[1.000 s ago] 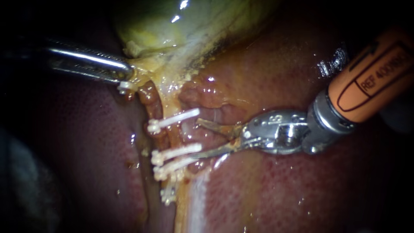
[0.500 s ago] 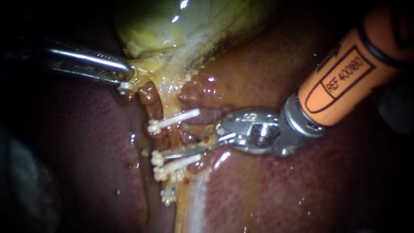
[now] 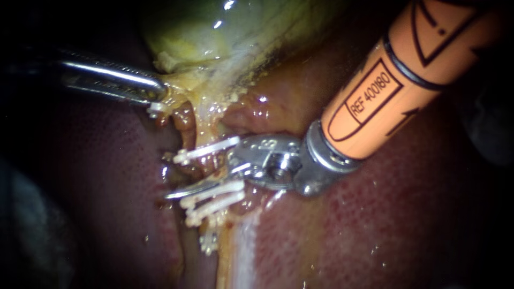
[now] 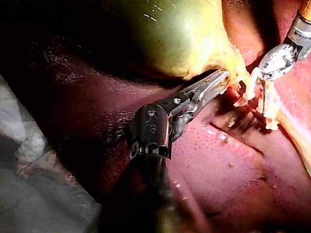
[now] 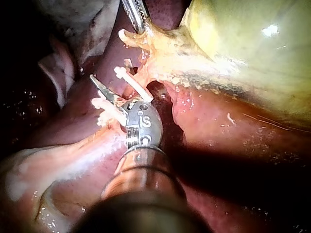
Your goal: Go to the cutting position right tube
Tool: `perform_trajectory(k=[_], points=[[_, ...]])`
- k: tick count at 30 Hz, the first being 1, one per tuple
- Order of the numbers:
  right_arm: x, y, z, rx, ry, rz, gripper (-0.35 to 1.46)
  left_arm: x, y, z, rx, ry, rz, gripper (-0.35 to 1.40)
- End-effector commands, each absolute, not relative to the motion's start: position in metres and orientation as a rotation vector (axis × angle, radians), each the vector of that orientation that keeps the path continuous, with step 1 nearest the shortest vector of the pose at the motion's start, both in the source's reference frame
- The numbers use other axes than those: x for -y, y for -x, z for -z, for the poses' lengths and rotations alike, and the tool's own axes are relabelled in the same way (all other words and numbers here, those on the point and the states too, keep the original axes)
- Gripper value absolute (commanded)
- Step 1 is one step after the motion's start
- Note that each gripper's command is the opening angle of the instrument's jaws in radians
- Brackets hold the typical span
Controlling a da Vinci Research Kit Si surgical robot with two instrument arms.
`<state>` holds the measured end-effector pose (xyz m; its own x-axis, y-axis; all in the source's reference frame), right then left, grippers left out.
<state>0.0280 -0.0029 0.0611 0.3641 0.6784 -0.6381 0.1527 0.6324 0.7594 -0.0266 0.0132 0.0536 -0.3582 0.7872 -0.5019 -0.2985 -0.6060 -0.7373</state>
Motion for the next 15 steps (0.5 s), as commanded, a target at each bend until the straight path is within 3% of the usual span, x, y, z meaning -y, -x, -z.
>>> perform_trajectory(k=[1,15], points=[[0.0029,-0.0282,-0.0611,-1.18,-0.856,-0.399,1.3,-0.0132,0.0266,-0.0536,0.709,1.155,-2.014,-0.35],[0.0039,-0.0288,-0.0584,-1.22,-0.885,-0.391,1.3,-0.0132,0.0266,-0.0536,0.708,1.155,-2.014,-0.35]])
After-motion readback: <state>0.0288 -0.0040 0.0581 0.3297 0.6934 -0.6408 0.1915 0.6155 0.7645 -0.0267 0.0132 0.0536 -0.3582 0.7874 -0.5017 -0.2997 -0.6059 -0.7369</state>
